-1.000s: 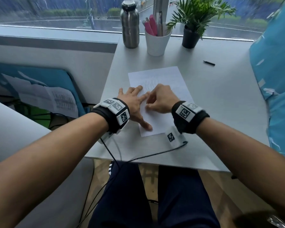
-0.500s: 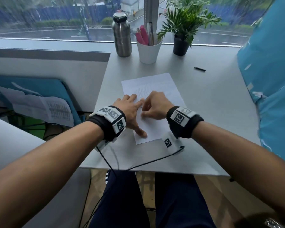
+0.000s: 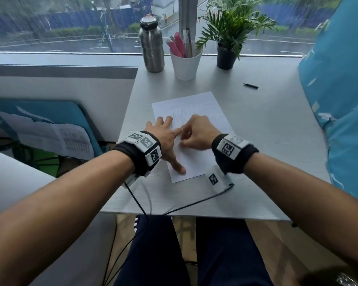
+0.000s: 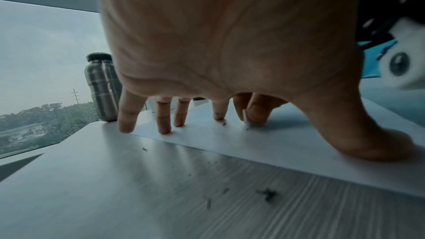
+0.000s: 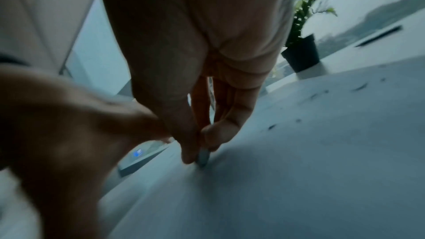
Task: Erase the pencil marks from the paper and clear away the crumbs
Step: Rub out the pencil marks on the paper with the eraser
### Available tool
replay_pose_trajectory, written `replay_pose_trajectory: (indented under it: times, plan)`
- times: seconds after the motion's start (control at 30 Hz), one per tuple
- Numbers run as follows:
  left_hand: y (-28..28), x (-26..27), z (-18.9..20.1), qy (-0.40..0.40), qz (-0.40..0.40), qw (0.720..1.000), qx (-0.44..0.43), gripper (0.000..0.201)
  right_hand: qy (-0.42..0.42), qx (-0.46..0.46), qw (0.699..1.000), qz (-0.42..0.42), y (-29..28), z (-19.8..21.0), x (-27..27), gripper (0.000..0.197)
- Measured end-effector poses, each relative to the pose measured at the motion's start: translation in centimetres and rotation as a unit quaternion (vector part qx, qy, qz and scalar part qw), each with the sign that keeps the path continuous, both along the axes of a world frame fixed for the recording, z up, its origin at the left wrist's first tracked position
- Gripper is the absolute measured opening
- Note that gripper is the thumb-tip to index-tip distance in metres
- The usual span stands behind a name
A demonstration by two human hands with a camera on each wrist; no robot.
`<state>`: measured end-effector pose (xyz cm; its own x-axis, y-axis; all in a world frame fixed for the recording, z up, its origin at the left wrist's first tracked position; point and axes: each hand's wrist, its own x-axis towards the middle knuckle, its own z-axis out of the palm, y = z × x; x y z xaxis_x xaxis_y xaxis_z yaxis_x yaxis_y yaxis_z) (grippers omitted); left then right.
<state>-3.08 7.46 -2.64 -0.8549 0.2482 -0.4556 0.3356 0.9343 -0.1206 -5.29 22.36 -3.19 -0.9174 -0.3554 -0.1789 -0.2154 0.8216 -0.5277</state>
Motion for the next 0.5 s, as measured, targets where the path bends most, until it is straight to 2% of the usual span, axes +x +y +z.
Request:
replay_pose_trajectory:
  times: [0.1,0.23,0.37,0.47,0.5]
  plan:
    - [0.0,0.0,0.0,-0.024,0.004,1.000,0.007,0.147,0.009,-0.025,0.996,-0.082,1.5,0.0,-1.5,0.015]
    - [-0.3,-0.4,-0.3,-0.053,-0.001,0.998,0.036,0.152,0.000,0.006,1.000,-0.005,0.7,0.0,-0.2,0.013]
    - [-0.4,-0.3,-0.5,-0.049,-0.010,0.998,0.032,0.154,0.016,-0.022,0.996,-0.083,2.1,0.0,-1.6,0.014]
    - [-0.6,-0.5,-0.6,-0.049,-0.011,0.998,0.039,0.156,0.000,0.003,1.000,-0.007,1.1,0.0,-0.4,0.013]
    - [-0.6,-0.6,-0.7,-0.048,-0.013,0.998,0.040,0.156,-0.003,0.004,1.000,-0.014,1.3,0.2,-0.5,0.013]
